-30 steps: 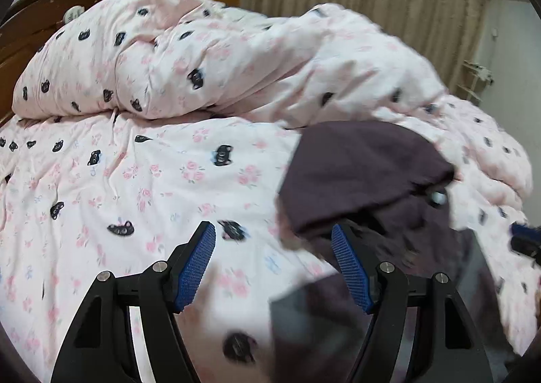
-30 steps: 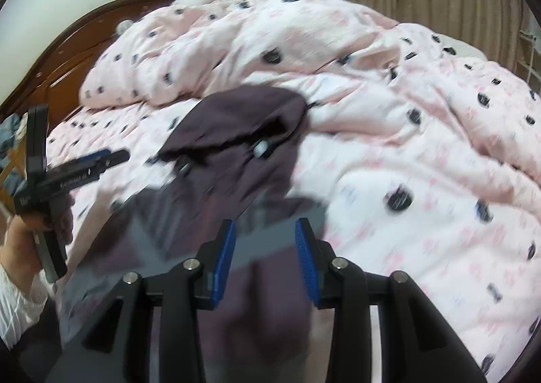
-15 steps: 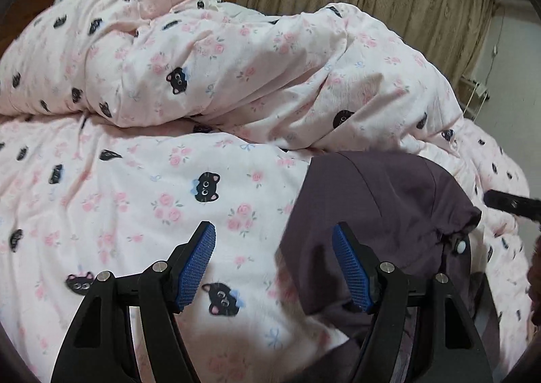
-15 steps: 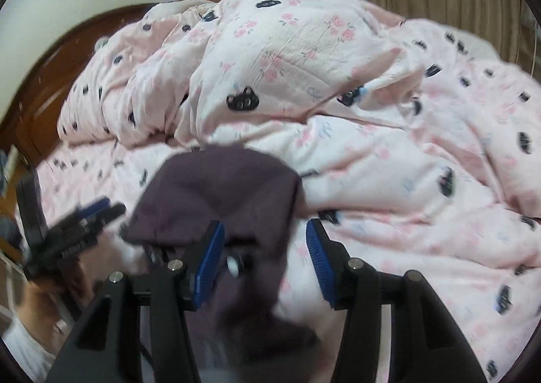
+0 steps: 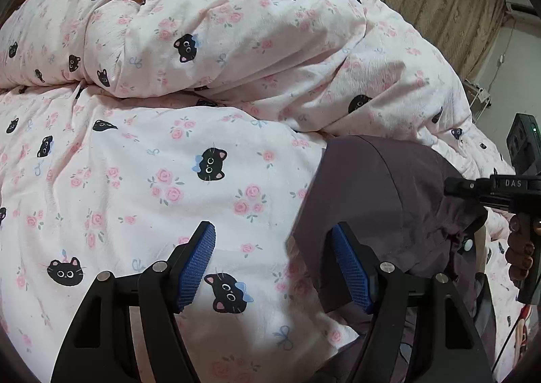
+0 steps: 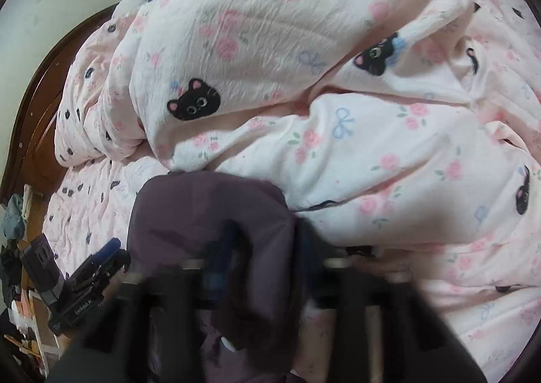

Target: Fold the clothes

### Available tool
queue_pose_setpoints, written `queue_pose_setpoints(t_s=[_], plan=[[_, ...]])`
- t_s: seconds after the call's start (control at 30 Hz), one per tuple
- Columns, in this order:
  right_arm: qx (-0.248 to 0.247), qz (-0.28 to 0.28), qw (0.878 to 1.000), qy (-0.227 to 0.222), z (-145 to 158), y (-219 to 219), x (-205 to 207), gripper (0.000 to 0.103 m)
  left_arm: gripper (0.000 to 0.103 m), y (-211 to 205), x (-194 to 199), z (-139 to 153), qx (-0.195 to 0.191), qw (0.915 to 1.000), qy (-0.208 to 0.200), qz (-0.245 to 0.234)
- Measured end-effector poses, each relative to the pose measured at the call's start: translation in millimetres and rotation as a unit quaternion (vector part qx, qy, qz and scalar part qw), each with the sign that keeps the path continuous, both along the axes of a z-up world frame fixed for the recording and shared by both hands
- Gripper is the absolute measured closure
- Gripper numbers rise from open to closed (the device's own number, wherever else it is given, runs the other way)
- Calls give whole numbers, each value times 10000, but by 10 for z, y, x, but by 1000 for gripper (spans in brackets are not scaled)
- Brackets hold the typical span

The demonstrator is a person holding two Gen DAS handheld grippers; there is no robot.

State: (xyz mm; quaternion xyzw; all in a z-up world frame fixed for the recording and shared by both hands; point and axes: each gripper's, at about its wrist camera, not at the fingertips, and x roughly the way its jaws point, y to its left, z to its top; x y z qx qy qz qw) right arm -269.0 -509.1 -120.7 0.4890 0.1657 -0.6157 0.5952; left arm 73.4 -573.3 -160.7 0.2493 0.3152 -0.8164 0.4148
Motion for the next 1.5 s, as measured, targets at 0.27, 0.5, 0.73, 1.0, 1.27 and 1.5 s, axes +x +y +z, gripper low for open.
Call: queue_pose_setpoints(t_s=[0.27,0.5,0.73,1.0,1.27,1.5], plan=[[-567,825,9942,395,352,217,255,99,36,19,-39,-6,187,9983,146,-534],[-733,1334,9866,583,512,501,315,100,36,-4,-157,-231,534,9933,354,-963],[-759,1436,9851,571,523,635,280,100,36,-80,-289,-338,818,9862,708,-1251],[-740,1515,9839,590,507,688,274,100,70,-128,-401,-354,923,9748,1201,-1640],[-731,1385,9853,690,500,733,231,100,94,33,-352,-103,425,9714,1416,-1859],[-812,1466,9819,887,588,959,258,100,94,358,-303,238,-147,9697,1011,-2219]])
